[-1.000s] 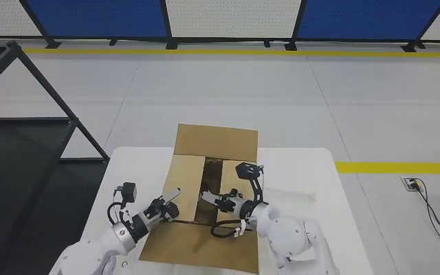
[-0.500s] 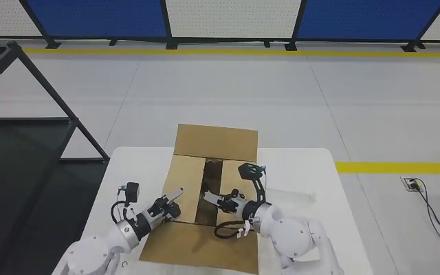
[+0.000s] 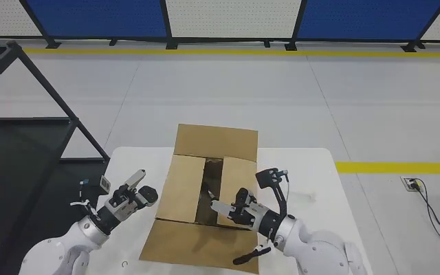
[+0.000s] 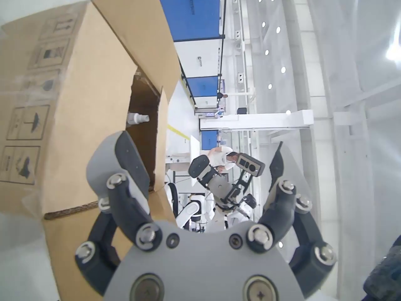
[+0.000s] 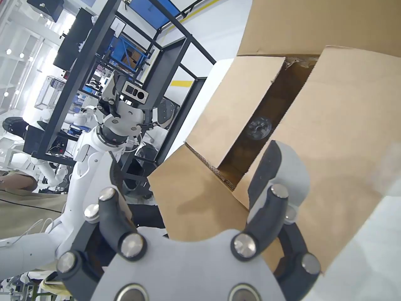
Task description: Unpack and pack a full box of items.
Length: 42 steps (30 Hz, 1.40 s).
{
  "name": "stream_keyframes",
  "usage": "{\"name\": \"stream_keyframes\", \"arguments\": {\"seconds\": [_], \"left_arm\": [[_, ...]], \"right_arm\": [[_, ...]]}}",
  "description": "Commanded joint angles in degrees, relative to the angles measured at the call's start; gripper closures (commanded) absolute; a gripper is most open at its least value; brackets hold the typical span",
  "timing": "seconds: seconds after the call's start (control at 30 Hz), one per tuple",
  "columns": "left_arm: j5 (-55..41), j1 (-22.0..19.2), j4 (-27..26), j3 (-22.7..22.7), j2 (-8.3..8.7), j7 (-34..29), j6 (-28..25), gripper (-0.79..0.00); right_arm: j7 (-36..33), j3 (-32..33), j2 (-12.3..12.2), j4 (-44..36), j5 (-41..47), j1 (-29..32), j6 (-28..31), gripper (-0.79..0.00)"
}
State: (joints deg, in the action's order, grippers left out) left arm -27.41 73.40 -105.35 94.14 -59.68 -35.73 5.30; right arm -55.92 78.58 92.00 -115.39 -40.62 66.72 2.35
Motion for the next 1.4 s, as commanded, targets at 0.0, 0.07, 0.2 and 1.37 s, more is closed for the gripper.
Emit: {"name": "stream_keyframes", "arguments": {"seconds": [0.0, 0.07, 0.2, 1.37], "left_arm": [[0.4, 0.0, 0.0, -0.3, -0.01, 0.0, 0.0, -0.785], [0.4, 0.0, 0.0, -0.3, -0.01, 0.0, 0.0, -0.785], [0.4, 0.0, 0.0, -0.3, -0.01, 0.0, 0.0, -0.785], [14.1, -44.7, 47.1, -17.9, -1.62, -7.7, -5.9, -0.785]], "right_arm": [[0.1, -0.1, 0.0, 0.1, -0.1, -0.1, 0.0, -0.785], [0.1, -0.1, 0.0, 0.1, -0.1, -0.1, 0.0, -0.785], [0.1, -0.1, 0.0, 0.1, -0.1, -0.1, 0.0, -0.785], [-17.1, 8.6, -4.5, -18.4, 18.5, 15.7, -4.8, -0.785]]}}
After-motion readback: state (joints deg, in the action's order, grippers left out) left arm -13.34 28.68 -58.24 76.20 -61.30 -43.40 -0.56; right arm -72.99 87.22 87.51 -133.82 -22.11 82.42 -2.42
